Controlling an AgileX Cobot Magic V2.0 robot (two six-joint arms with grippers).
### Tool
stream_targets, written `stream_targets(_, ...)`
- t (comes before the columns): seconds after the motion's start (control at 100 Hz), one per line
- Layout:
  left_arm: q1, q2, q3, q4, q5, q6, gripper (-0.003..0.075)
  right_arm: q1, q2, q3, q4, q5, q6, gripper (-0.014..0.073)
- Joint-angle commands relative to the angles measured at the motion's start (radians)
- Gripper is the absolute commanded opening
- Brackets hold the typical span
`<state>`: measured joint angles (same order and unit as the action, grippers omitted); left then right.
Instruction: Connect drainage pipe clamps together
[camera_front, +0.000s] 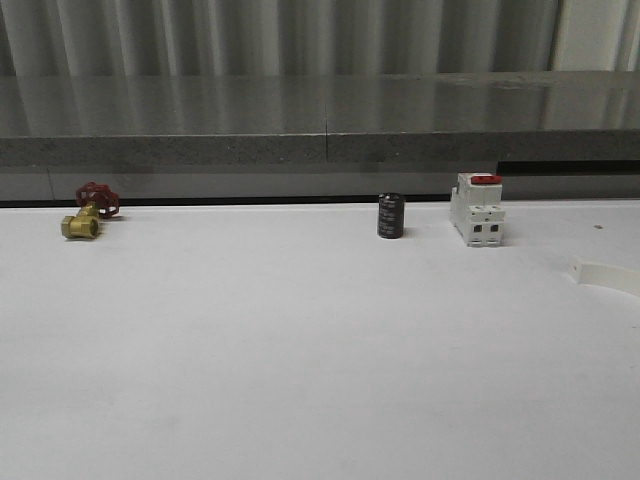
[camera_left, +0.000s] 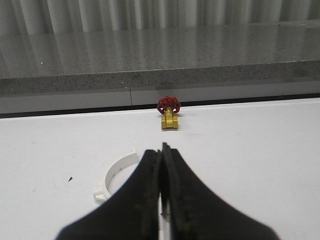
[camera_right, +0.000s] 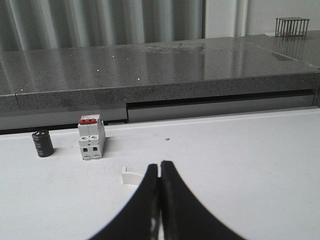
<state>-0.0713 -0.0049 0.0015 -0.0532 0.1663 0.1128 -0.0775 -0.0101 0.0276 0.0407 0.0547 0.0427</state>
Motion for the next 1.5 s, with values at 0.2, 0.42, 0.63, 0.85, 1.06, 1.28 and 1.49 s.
stream_targets(0.2, 0.002, -0.027, 0.046, -0.009, -0.082, -0.004, -0.0021, -0.003, -0.02, -0.017, -0.004, -0.07, -0.011, -0.0066)
stream_targets(0.42, 0.002, -0.027, 0.046, -0.009, -0.082, -0.004, -0.0021, -0.003, -0.02, -0.017, -0.004, -0.07, -0.011, -0.0066)
stream_targets(0.63, 0.002, -0.027, 0.046, -0.009, -0.082, -0.004, -0.0021, -0.003, -0.02, -0.017, -0.004, -0.07, -0.011, -0.0066)
stream_targets(0.85, 0.002, -0.019, -0.023, -0.009, 0.022, -0.004, -0.0021, -0.003, -0.02, -0.017, -0.004, -0.07, -0.011, -0.0066)
stream_targets(1.06, 0.002, 0.1, -0.17, -0.009, 0.133, -0.004, -0.0021, -0.003, -0.02, -0.017, -0.004, -0.07, -0.011, -0.0066)
stream_targets(1.28, 0.002, 0.342, -0.325, -0.009, 0.319, -0.004, -0.0021, -0.003, -0.02, -0.017, -0.004, -0.07, -0.011, -0.0066)
stream_targets(1.49, 0.003, 0.579, -0.367, -0.007, 0.258, -0.004, 0.0059, -0.003, -0.02, -0.017, -0.004, -0.07, -0.011, -0.0066)
